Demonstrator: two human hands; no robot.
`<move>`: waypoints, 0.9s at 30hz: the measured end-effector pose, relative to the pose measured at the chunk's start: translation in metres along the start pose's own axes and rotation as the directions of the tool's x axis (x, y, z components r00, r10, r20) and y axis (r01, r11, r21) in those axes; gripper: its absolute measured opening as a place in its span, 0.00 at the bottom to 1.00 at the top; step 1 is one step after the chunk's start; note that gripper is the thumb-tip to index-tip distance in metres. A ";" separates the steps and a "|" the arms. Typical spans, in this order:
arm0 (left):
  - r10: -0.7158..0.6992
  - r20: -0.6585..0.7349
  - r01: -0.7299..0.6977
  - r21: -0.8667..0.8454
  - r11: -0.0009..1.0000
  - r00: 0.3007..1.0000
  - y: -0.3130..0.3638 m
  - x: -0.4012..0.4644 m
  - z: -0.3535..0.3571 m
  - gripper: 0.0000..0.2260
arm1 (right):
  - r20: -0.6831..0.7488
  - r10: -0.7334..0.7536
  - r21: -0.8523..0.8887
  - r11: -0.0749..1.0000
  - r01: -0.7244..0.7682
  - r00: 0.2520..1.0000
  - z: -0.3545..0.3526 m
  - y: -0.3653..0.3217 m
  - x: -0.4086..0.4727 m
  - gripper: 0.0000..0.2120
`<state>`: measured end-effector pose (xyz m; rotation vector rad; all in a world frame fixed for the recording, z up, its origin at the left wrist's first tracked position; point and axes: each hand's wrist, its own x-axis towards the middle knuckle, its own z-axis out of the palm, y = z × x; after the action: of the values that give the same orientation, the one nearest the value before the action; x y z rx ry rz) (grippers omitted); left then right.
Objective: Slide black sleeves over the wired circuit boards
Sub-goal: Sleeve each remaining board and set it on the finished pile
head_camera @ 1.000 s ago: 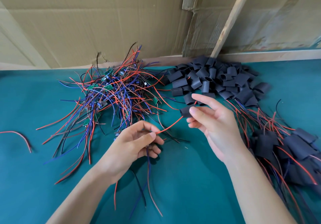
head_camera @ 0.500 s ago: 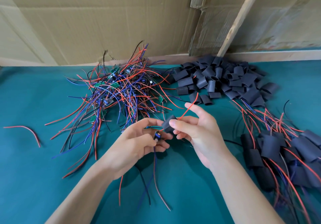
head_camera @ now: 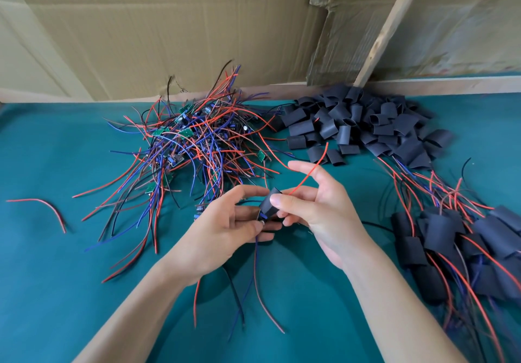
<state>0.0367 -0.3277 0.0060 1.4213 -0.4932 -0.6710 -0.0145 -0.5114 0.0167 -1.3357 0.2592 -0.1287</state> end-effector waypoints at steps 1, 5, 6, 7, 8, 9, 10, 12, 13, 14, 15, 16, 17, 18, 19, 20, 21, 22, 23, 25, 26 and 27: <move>0.002 -0.003 -0.002 0.001 1.000 1.000 0.000 0.000 0.000 0.19 | 0.002 0.007 0.018 1.000 -0.007 1.000 0.000 0.000 0.000 0.32; 0.007 0.010 -0.007 0.003 1.000 1.000 0.001 0.000 0.000 0.18 | 0.015 0.000 -0.013 1.000 0.000 1.000 0.001 0.000 0.000 0.34; 0.006 0.008 -0.006 0.002 1.000 1.000 0.001 -0.001 0.000 0.17 | 0.026 -0.007 -0.032 0.999 0.008 1.000 0.002 0.000 0.000 0.34; 0.006 0.004 -0.006 -0.005 1.000 1.000 0.001 -0.001 -0.001 0.17 | 0.035 -0.011 -0.047 0.999 0.013 0.999 0.003 0.001 -0.001 0.35; 0.010 -0.003 -0.010 -0.016 1.000 1.000 0.000 -0.001 -0.002 0.16 | 0.040 -0.013 -0.054 0.998 0.015 0.999 0.004 0.001 -0.001 0.35; 0.020 -0.015 -0.020 -0.027 0.999 1.000 0.000 0.000 -0.003 0.16 | 0.037 -0.011 -0.052 0.999 0.013 0.999 0.004 0.001 -0.001 0.35; 0.033 -0.031 -0.034 -0.034 0.999 0.999 0.000 0.000 -0.003 0.14 | 0.025 -0.005 -0.040 0.999 0.006 1.000 0.004 0.000 -0.001 0.34; 0.063 -0.085 -0.066 -0.025 0.998 0.994 0.002 0.000 -0.001 0.13 | -0.010 0.025 0.025 0.999 -0.025 1.000 0.003 -0.001 -0.001 0.33; 0.081 -0.117 -0.083 -0.006 0.997 0.990 0.002 0.000 0.000 0.13 | -0.019 0.044 0.075 0.996 -0.043 0.999 0.002 -0.002 -0.001 0.31; 0.102 -0.146 -0.100 0.021 0.995 0.984 0.003 0.000 0.001 0.13 | -0.019 0.060 0.125 0.990 -0.057 0.998 0.002 -0.002 -0.001 0.29; 0.122 -0.165 -0.116 0.048 0.992 0.979 0.004 0.000 0.003 0.12 | -0.015 0.072 0.164 0.984 -0.069 0.997 0.003 -0.003 -0.001 0.27; 0.139 -0.173 -0.130 0.063 0.989 0.975 0.004 0.000 0.003 0.11 | -0.016 0.079 0.186 0.980 -0.075 0.997 0.005 -0.004 -0.001 0.26; 0.149 -0.172 -0.141 0.062 0.988 0.974 0.004 0.001 0.003 0.11 | -0.023 0.082 0.197 0.978 -0.076 0.996 0.006 -0.004 -0.001 0.25; 0.151 -0.168 -0.145 0.048 0.988 0.974 0.003 0.000 0.003 0.10 | -0.035 0.083 0.203 0.976 -0.074 0.996 0.007 -0.004 -0.002 0.24; 0.148 -0.165 -0.144 0.034 0.989 0.975 0.003 0.001 0.002 0.09 | -0.047 0.085 0.206 0.976 -0.073 0.995 0.007 -0.004 -0.002 0.23; 0.145 -0.167 -0.142 0.029 0.989 0.975 0.003 0.001 0.001 0.08 | -0.054 0.084 0.208 0.976 -0.071 0.995 0.007 -0.004 -0.002 0.23; 0.146 -0.175 -0.142 0.034 0.989 0.974 0.002 0.001 0.000 0.06 | -0.052 0.083 0.206 0.976 -0.071 0.995 0.008 -0.005 -0.002 0.23; 0.150 -0.188 -0.143 0.048 0.989 0.971 0.001 0.001 0.000 0.04 | -0.039 0.082 0.202 0.977 -0.072 0.996 0.009 -0.005 -0.003 0.24; 0.157 -0.203 -0.146 0.067 0.987 0.966 0.001 0.002 0.000 0.03 | -0.017 0.080 0.198 0.977 -0.075 0.997 0.009 -0.005 -0.003 0.24; 0.180 -0.230 -0.157 0.118 0.981 0.956 -0.001 0.002 0.000 0.01 | 0.025 0.080 0.180 0.980 -0.083 0.997 0.012 -0.005 -0.004 0.27; 0.192 -0.242 -0.163 0.136 0.977 0.951 -0.001 0.002 -0.001 0.02 | 0.042 0.082 0.163 0.983 -0.088 0.996 0.013 -0.005 -0.004 0.26; 0.202 -0.252 -0.168 0.148 0.975 0.947 -0.001 0.002 -0.001 0.04 | 0.058 0.084 0.146 0.985 -0.092 0.995 0.013 -0.005 -0.005 0.24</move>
<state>0.0387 -0.3289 0.0050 1.5333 -0.4553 -0.2956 -0.0154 -0.4994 0.0243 -1.1762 0.2592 -0.0377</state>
